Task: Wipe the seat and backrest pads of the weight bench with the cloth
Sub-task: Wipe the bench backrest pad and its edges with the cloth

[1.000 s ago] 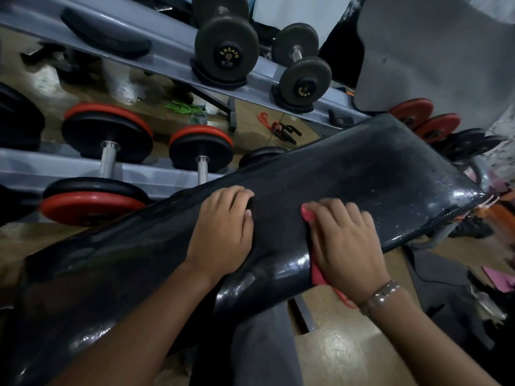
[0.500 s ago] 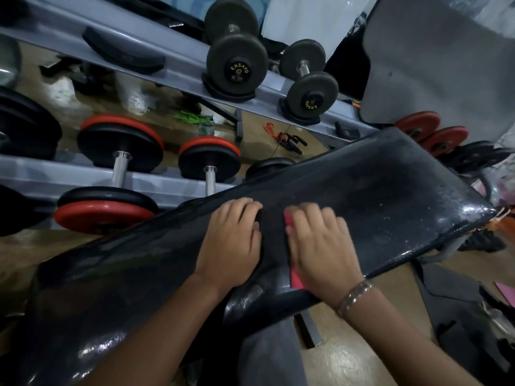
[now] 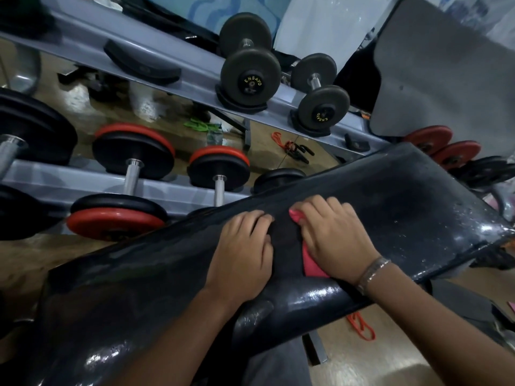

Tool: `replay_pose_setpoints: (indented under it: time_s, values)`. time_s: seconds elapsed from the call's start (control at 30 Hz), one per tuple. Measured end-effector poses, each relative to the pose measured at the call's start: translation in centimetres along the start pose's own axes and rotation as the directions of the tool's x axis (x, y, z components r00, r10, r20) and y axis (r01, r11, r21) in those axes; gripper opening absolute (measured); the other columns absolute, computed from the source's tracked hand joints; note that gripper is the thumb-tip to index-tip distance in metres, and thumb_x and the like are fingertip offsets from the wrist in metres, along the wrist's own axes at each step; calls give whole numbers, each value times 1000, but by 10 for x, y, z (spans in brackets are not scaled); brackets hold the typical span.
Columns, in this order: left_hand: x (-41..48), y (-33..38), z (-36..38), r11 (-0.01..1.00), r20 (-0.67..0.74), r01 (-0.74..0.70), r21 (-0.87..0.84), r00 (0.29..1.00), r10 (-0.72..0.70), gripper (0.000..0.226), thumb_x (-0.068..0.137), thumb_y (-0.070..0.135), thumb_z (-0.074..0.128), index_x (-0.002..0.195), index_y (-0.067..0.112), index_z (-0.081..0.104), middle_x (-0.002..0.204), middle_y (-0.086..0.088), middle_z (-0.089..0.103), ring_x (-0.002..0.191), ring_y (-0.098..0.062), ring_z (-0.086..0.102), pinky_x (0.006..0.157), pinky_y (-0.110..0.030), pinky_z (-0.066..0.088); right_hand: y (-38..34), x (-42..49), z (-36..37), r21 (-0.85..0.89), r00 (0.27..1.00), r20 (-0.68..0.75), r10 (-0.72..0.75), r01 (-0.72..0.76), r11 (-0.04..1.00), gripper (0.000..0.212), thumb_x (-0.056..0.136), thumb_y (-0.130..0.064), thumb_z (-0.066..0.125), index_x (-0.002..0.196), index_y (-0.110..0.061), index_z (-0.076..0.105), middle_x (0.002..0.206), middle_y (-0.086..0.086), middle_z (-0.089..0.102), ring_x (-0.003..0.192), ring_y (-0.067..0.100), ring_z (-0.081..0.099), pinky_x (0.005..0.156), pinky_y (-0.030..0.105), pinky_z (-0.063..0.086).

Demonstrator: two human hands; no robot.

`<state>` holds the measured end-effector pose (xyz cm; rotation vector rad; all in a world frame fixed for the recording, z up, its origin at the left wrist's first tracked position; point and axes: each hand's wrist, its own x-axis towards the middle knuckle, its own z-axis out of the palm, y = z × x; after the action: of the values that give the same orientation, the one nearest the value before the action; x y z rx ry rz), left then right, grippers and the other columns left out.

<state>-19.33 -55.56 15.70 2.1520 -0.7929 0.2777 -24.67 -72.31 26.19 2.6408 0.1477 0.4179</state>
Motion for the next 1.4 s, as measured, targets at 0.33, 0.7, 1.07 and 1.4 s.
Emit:
replay_pose_setpoints:
  time_s: [0.33,0.7,1.07,1.4]
  values:
    - [-1,0,0,1000,1,5,8,1000,-5,42,96,26,41,134,20,55,139,2,54,132,-18,47,114,-36,34,-6,40,13,20,997,76,-23,21,1000,37,92,-35,38,118,-20,60,107,3,59,87,28,55,72,42,43]
    - [-1,-1,2,1000,-7,-10,0,1000,10,42,96,24,41,136,20,54,140,1,53,132,-18,46,115,-37,34,-4,75,23,112,988,141,-55,39,993,31,98,-37,41,115,-24,63,111,0,61,98,25,57,82,42,46]
    - [-2,0,1,992,-104,-22,-121,995,10,20,101,22,42,113,15,55,118,-2,59,110,-20,54,102,-36,41,-20,101,27,158,972,204,-114,82,984,28,99,-34,44,113,-19,62,111,5,62,101,29,59,83,42,44]
    - [-8,1,-1,949,-271,-2,-316,959,-88,33,100,29,42,123,7,51,146,-13,43,135,-28,41,112,-48,38,-34,62,20,144,991,118,-56,39,989,31,95,-32,46,118,-18,62,111,4,60,96,27,56,79,42,46]
